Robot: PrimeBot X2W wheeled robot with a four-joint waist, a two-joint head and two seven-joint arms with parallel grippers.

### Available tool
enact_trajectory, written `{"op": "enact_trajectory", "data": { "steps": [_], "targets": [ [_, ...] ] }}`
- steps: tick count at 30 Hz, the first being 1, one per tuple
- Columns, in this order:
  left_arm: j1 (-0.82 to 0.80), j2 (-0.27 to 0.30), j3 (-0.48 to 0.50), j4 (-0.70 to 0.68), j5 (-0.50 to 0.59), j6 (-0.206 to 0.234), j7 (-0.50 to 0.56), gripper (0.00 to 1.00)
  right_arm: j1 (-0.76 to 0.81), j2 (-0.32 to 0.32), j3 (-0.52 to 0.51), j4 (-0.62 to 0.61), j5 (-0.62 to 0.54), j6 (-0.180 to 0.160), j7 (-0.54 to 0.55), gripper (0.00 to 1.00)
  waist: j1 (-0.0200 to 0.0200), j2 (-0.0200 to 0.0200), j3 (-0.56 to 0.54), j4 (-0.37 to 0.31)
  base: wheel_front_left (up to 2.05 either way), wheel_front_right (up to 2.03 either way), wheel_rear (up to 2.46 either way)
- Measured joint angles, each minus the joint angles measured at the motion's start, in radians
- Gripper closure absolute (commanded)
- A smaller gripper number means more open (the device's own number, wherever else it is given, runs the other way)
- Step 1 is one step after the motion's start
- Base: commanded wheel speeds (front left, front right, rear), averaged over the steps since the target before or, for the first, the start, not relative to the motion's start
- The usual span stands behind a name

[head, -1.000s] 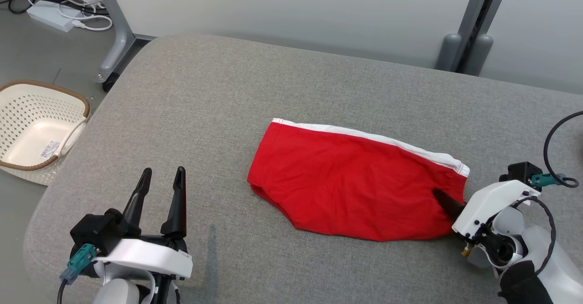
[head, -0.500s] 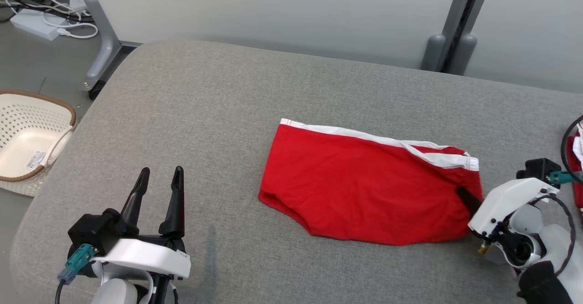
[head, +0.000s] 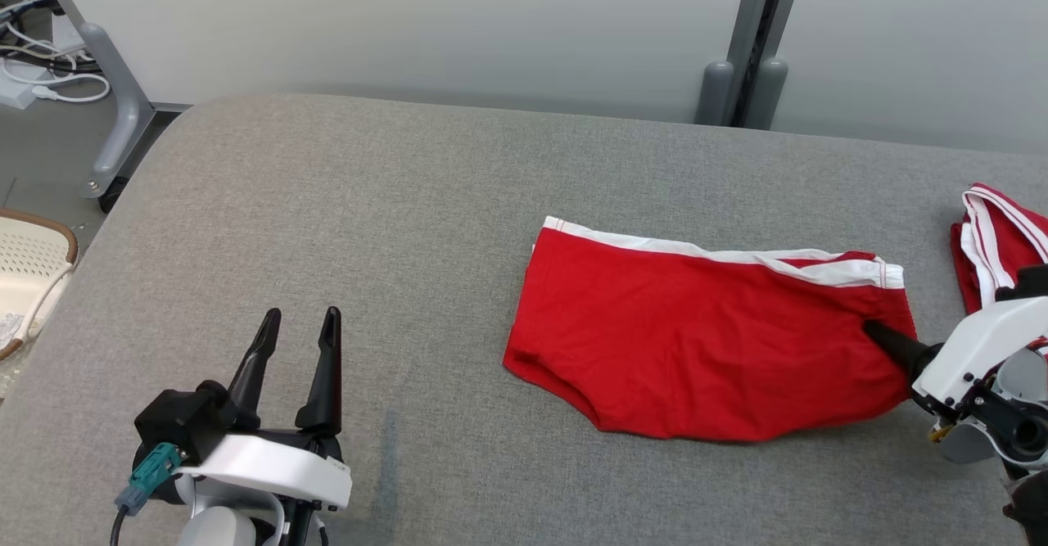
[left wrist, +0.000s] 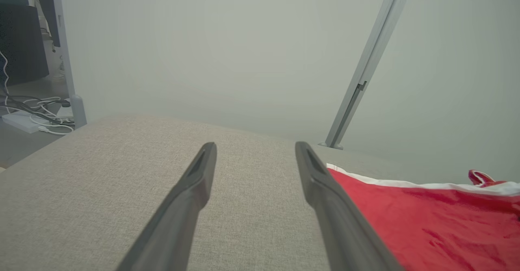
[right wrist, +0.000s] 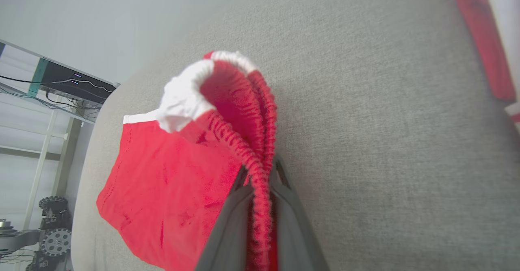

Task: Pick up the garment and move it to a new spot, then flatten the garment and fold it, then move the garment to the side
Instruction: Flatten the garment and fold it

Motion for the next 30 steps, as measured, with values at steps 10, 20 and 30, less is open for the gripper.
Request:
{"op": "enact_trajectory", "data": {
  "steps": [10,20,30],
  "targets": [
    [0.0,-0.006,-0.02,0.02,-0.007,0.0,0.0,0.0,0.01,0.105,-0.128,-0.129,0.177,0.0,0.236,1.0,0.0,0.0,-0.011,0.031,0.0,0.0,0.0],
    [-0.005,-0.009,-0.037,0.032,-0.014,0.0,0.0,0.0,-0.044,0.225,-0.205,-0.091,0.198,0.0,0.271,1.0,0.0,0.0,-0.002,0.109,0.0,0.0,0.0],
    [-0.013,-0.013,-0.051,0.037,-0.026,0.0,0.0,0.0,-0.132,0.251,-0.179,0.031,0.227,0.0,0.229,1.0,0.0,0.0,0.025,0.19,0.0,0.0,0.0]
  ]
}}
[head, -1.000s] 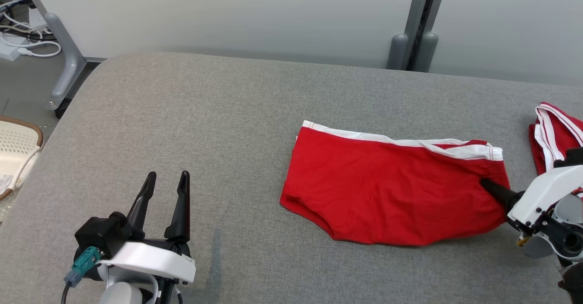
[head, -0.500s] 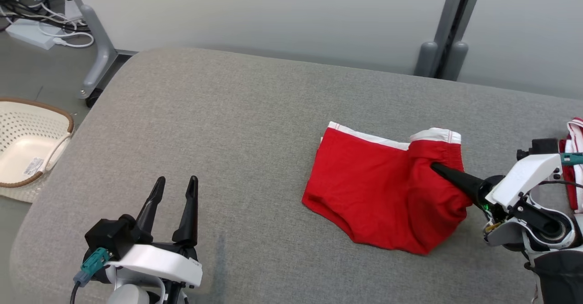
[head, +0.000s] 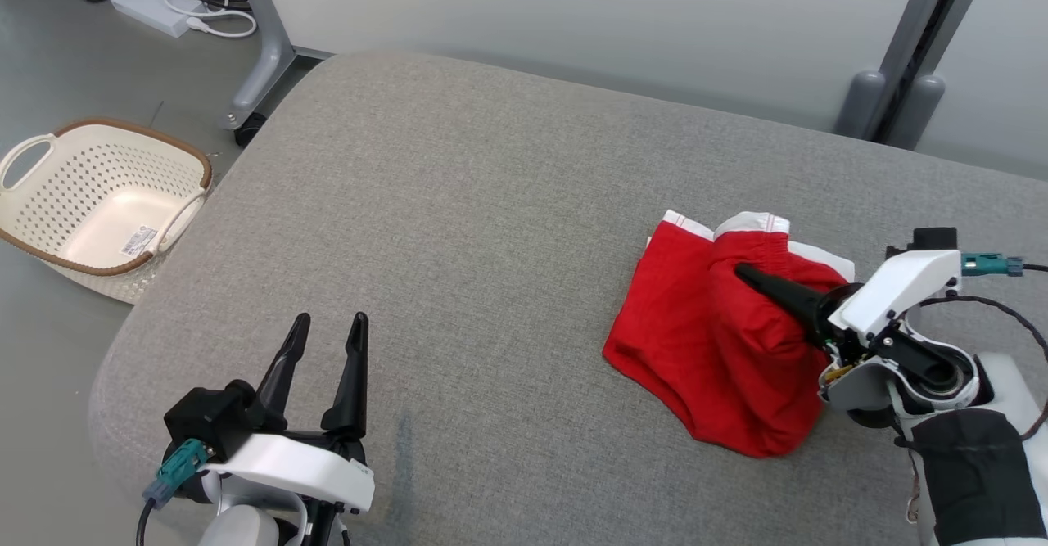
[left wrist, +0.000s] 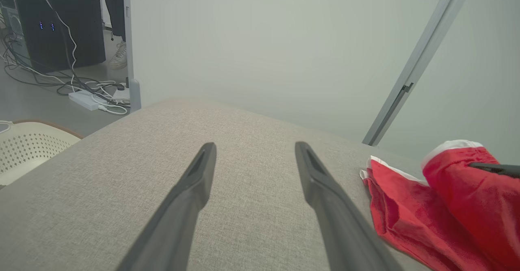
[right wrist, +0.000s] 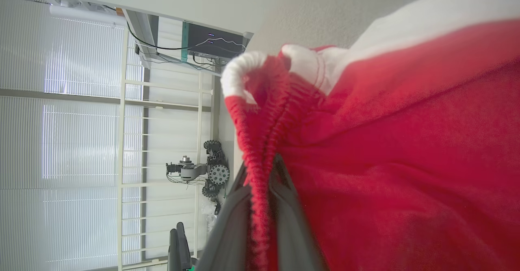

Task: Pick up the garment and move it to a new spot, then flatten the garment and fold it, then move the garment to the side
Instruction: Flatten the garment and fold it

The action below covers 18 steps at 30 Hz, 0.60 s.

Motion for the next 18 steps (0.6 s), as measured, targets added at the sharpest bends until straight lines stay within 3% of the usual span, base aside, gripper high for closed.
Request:
{"op": "enact_trajectory", "data": {
  "steps": [5,7,8,10,11,18],
  "targets": [
    [-0.012,-0.002,-0.004,0.007,-0.004,0.0,0.0,0.0,-0.035,0.004,0.089,0.1,0.023,0.0,-0.062,1.0,0.0,0.0,0.005,0.027,0.0,0.0,0.0],
    [-0.015,-0.002,-0.004,0.008,-0.004,0.0,0.0,0.0,-0.043,0.004,0.112,0.122,0.04,0.0,-0.08,0.76,0.0,0.0,0.003,0.03,0.0,0.0,0.0],
    [-0.015,-0.002,-0.003,0.008,-0.004,0.0,0.0,0.0,-0.048,0.004,0.123,0.133,0.05,0.0,-0.088,0.56,0.0,0.0,0.002,0.031,0.0,0.0,0.0],
    [-0.015,-0.002,-0.001,0.008,-0.004,0.0,0.0,0.0,-0.057,0.004,0.145,0.144,0.071,0.0,-0.105,0.24,0.0,0.0,0.001,0.03,0.0,0.0,0.0],
    [-0.014,-0.002,0.0,0.009,-0.004,0.0,0.0,0.0,-0.06,0.004,0.156,0.147,0.084,0.0,-0.109,0.0,0.0,0.0,0.0,0.028,0.0,0.0,0.0],
    [-0.014,-0.003,0.005,0.007,-0.004,0.0,0.0,0.0,-0.065,0.004,0.204,0.113,0.166,0.0,-0.139,0.0,0.0,0.0,-0.003,0.007,0.0,0.0,0.0]
  ]
}}
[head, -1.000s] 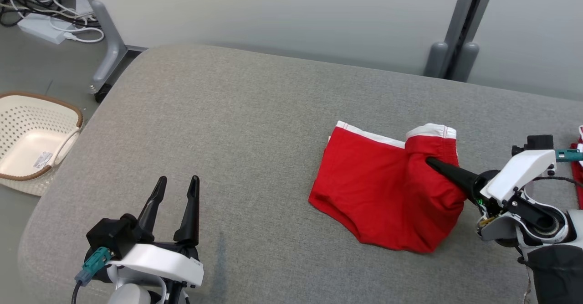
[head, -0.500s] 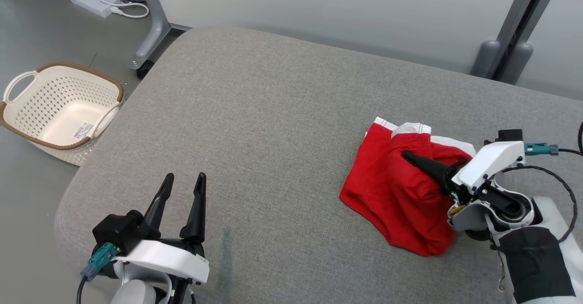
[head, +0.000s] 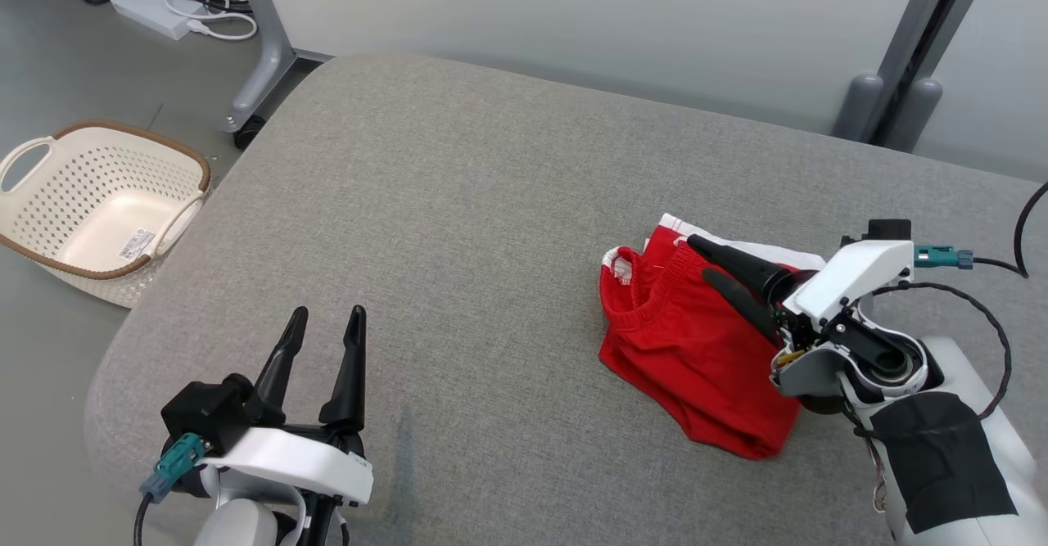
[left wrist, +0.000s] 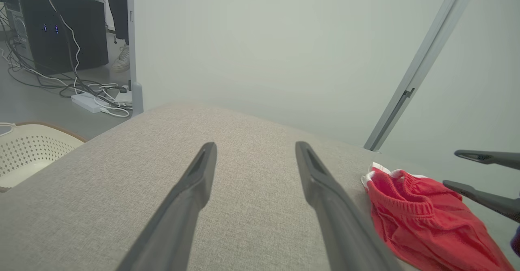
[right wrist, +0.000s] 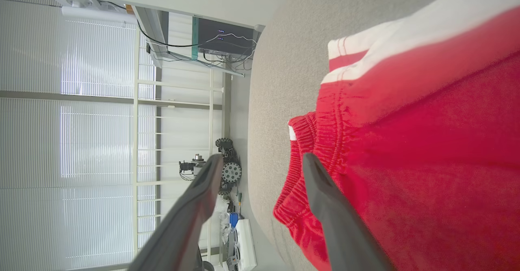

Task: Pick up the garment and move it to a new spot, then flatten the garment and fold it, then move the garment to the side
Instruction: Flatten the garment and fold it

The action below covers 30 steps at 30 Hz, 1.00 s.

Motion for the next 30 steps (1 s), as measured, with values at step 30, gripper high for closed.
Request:
{"op": "enact_trajectory", "data": {
  "steps": [30],
  "targets": [
    [0.007,0.009,0.005,-0.01,0.018,0.0,0.0,0.0,0.268,-0.136,0.046,-0.305,-0.359,-0.001,-0.165,0.0,0.0,0.0,-0.027,-0.162,0.0,0.0,0.0]
  ]
}}
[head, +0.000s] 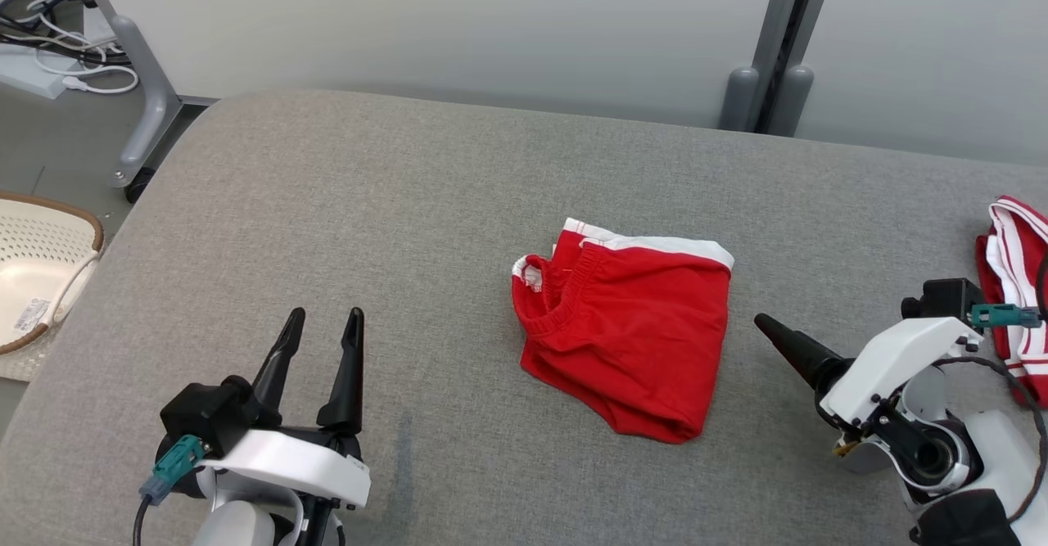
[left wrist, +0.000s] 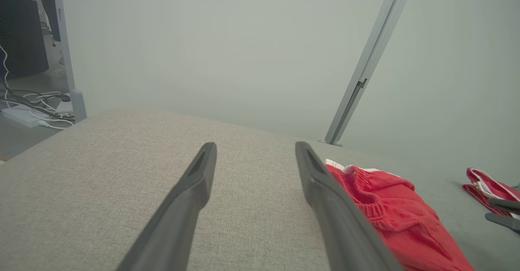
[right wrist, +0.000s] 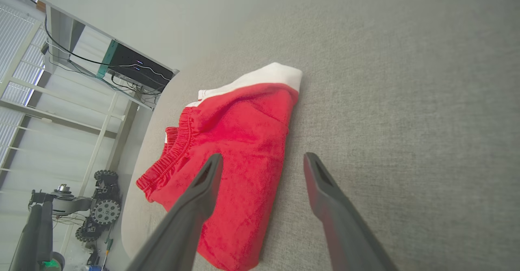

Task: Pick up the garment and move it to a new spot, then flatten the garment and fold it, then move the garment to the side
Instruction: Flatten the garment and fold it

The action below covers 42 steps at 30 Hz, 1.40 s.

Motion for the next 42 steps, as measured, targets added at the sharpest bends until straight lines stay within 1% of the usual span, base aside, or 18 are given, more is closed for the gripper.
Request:
{"op": "enact_trajectory", "data": {
  "steps": [3,7,11,14,20,22,23,24,25,27,32,37,42],
  "targets": [
    [-0.002,-0.002,-0.011,0.0,0.0,0.0,0.0,0.0,-0.041,0.036,-0.042,0.082,-0.015,0.0,0.05,0.0,0.0,0.0,0.003,0.013,0.0,0.0,0.0],
    [-0.007,0.0,-0.011,0.005,-0.003,0.0,0.0,0.0,-0.095,0.075,-0.085,0.191,-0.01,0.0,0.148,0.0,0.0,0.0,0.008,0.043,0.0,0.0,0.0],
    [-0.007,0.0,-0.01,0.007,-0.006,0.0,0.0,0.0,-0.136,0.084,-0.121,0.284,-0.026,0.0,0.201,0.0,0.0,0.0,0.01,0.076,0.0,0.0,0.0],
    [-0.007,-0.002,-0.011,0.007,-0.009,0.0,0.0,0.0,-0.155,0.098,-0.151,0.342,0.003,0.0,0.26,0.0,0.0,0.0,0.011,0.098,0.0,0.0,0.0],
    [-0.006,-0.004,-0.011,0.007,-0.011,0.0,0.0,0.0,-0.202,0.113,-0.191,0.398,0.022,0.0,0.291,0.0,0.0,0.0,0.023,0.12,0.0,0.0,0.0],
    [-0.007,-0.004,-0.011,0.007,-0.011,0.0,0.0,0.0,-0.219,0.115,-0.193,0.425,0.008,0.0,0.288,0.0,0.0,0.0,0.027,0.122,0.0,0.0,0.0],
    [-0.007,-0.004,-0.011,0.008,-0.011,0.0,0.0,0.0,-0.226,0.116,-0.195,0.435,0.003,0.0,0.283,0.04,0.0,0.0,0.029,0.123,0.0,0.0,0.0],
    [-0.007,-0.005,-0.011,0.009,-0.011,0.0,0.0,0.0,-0.235,0.117,-0.201,0.446,0.001,0.0,0.28,0.51,0.0,0.0,0.03,0.124,0.0,0.0,0.0],
    [-0.007,-0.005,-0.011,0.009,-0.011,0.0,0.0,0.0,-0.243,0.117,-0.207,0.453,0.001,0.0,0.279,0.63,0.0,0.0,0.031,0.124,0.0,0.0,0.0],
    [-0.008,-0.005,-0.01,0.01,-0.011,0.0,0.0,0.0,-0.255,0.119,-0.213,0.462,0.001,0.0,0.269,1.0,0.0,0.0,0.032,0.125,0.0,0.0,0.0],
    [-0.009,-0.006,-0.003,0.01,-0.011,0.0,0.0,0.0,-0.263,0.124,-0.207,0.443,0.005,0.0,0.258,1.0,0.0,0.0,0.031,0.116,0.0,0.0,0.0],
    [-0.008,-0.006,0.0,0.007,-0.01,0.0,0.0,0.0,-0.258,0.124,-0.179,0.371,0.01,0.0,0.245,1.0,0.0,0.0,0.027,0.088,0.0,0.0,0.0],
    [-0.007,-0.005,0.0,0.001,-0.008,0.0,0.0,0.0,-0.234,0.114,-0.137,0.27,0.011,0.0,0.246,1.0,0.0,0.0,0.019,0.043,0.0,0.0,0.0]
  ]
}}
